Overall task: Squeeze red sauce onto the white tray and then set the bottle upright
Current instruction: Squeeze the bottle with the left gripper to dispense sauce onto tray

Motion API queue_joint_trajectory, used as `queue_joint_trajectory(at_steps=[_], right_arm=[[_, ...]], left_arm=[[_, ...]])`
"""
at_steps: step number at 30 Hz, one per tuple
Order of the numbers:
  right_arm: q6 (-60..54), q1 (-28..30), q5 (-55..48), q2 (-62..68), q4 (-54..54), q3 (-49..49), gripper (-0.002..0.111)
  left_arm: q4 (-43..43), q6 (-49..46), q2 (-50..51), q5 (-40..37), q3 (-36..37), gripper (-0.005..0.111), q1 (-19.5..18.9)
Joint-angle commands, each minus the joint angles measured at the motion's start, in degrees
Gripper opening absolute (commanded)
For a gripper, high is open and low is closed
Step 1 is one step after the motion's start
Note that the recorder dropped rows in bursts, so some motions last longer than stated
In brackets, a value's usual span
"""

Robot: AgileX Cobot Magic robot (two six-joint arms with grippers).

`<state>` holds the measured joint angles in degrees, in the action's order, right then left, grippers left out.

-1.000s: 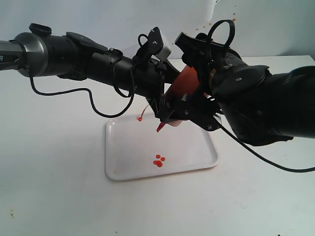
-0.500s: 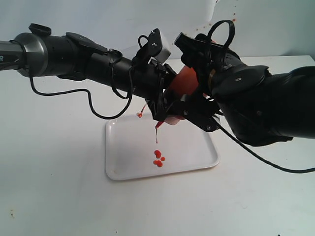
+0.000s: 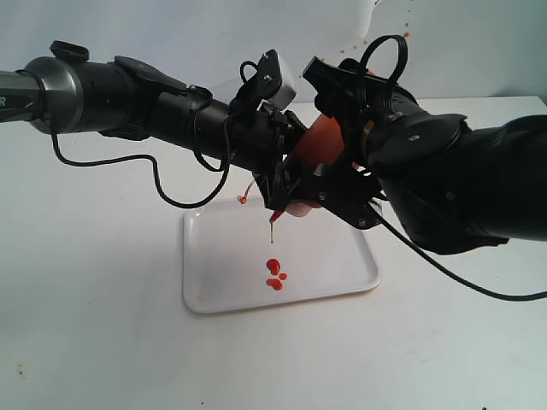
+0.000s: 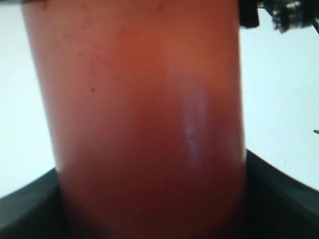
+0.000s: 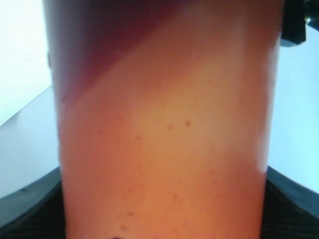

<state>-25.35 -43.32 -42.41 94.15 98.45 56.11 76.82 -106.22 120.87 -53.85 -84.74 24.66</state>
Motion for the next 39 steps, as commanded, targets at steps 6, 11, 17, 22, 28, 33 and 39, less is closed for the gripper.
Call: queue_joint_trajectory(at_steps=[6, 11, 17, 22, 28, 33, 39], right_arm=[[0.3, -0.1, -3.1, -0.6, 1.5, 0.7, 0.000], [0.3, -0.1, -3.1, -0.7, 1.5, 0.7, 0.000], [0.3, -0.1, -3.1, -0.7, 1.5, 0.7, 0.000], [0.3, -0.1, -3.1, -0.7, 1.5, 0.7, 0.000], [0.3, -0.1, -3.1, -0.7, 1.5, 0.7, 0.000], [0.3, -0.1, -3.1, -0.7, 1.5, 0.7, 0.000], [0.3, -0.1, -3.1, -0.7, 1.5, 0.7, 0.000]], left_arm=[[-2.3, -3.6, -0.4, -3.6, -0.2, 0.047, 0.3], [-2.4, -3.3, -0.4, -3.6, -0.2, 0.097, 0.3], [-2.4, -3.0, -0.4, -3.6, -0.2, 0.105, 0.3], [-2.4, -3.0, -0.4, -3.6, -0.2, 0.105, 0.3], [-2.4, -3.0, -0.4, -3.6, -0.2, 0.105, 0.3], [-0.2, -3.0, -0.4, -3.6, -0.2, 0.105, 0.3], [0.7, 0.0, -0.4, -2.4, -0.2, 0.101, 0.3]])
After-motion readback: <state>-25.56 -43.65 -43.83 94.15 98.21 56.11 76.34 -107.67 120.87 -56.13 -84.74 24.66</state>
